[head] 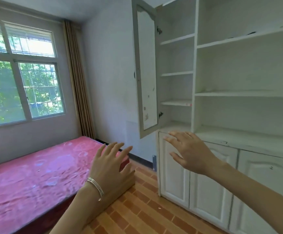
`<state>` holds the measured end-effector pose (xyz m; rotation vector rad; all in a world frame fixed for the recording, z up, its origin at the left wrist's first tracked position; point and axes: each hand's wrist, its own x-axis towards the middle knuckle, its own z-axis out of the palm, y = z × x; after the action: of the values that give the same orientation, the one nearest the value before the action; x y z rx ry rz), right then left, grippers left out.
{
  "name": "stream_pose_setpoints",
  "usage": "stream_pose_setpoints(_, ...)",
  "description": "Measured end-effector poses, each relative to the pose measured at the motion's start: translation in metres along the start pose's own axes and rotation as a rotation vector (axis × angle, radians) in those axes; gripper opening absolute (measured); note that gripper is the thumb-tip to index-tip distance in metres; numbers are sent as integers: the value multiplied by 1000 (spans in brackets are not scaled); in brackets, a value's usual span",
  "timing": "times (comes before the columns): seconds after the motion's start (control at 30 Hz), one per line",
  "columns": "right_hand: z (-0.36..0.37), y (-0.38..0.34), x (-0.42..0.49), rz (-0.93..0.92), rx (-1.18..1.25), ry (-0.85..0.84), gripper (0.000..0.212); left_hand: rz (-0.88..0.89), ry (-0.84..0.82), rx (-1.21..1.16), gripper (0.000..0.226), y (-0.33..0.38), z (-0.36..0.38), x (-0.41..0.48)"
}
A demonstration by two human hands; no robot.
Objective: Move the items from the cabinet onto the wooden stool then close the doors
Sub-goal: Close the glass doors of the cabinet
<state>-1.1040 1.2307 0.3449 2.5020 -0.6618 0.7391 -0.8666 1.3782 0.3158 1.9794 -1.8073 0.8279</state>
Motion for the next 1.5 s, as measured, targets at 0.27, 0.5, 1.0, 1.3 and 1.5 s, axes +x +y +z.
stream_pose_setpoints(0.27, 42, 8, 90, 57, -26, 78, 50, 139, 74, -14, 52, -72, 47, 92)
stream_pose_setpoints(0.5, 112, 21, 132, 39, -55, 58, 48, 194, 34, -61, 51, -108, 122, 125)
stream_pose_setpoints(1.0, 299, 104, 308, -24, -107, -20, 46, 237, 20, 21, 47, -228, 272, 288)
stream_pose_setpoints(1.3, 389, 126, 362, -16, -88, -105, 48, 278, -18, 19, 51, -292, 369, 367)
stream_pose_setpoints(1.5, 432, 146, 390, 79, -156, -138, 46, 456, 30, -8, 53, -329, 437, 450)
